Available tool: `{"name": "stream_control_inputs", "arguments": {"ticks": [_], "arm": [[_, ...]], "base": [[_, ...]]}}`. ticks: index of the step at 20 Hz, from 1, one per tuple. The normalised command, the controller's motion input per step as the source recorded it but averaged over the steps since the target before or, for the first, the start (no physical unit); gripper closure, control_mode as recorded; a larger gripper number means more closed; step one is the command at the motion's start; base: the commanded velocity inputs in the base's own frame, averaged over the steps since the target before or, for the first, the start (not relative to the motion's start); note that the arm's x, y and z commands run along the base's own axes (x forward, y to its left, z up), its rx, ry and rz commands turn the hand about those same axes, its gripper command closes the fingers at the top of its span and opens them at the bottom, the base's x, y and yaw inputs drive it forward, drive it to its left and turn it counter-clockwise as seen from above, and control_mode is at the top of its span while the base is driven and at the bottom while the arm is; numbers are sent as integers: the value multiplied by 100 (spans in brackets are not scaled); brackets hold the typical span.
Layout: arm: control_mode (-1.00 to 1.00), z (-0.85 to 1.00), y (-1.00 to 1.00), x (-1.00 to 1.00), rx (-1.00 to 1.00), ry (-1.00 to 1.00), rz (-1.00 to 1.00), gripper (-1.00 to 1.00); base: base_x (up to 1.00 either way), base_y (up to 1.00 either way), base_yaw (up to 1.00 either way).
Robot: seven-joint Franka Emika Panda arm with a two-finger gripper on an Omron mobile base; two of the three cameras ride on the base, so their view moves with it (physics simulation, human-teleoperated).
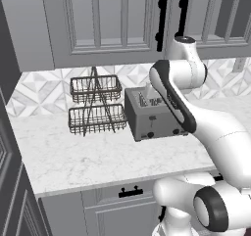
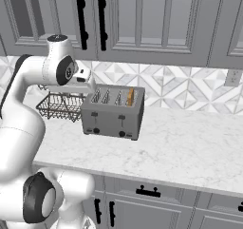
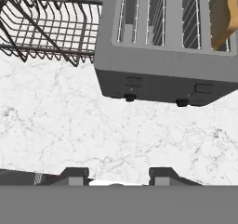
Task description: Start the toaster. Once the lever pops up, take the bread to the plate on the dining counter.
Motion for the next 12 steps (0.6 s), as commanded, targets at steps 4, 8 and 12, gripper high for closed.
{"name": "stream_control_inputs", "arguments": {"ticks": [4, 8, 12], "arm": [[-100, -5, -17, -16, 0, 0, 0, -100], [-100, -16, -44, -35, 0, -1, 0, -100], [-100, -16, -62, -4, 0, 0, -4, -100]], "base": [[0, 0, 0], [0, 0, 0], [0, 0, 0]]}}
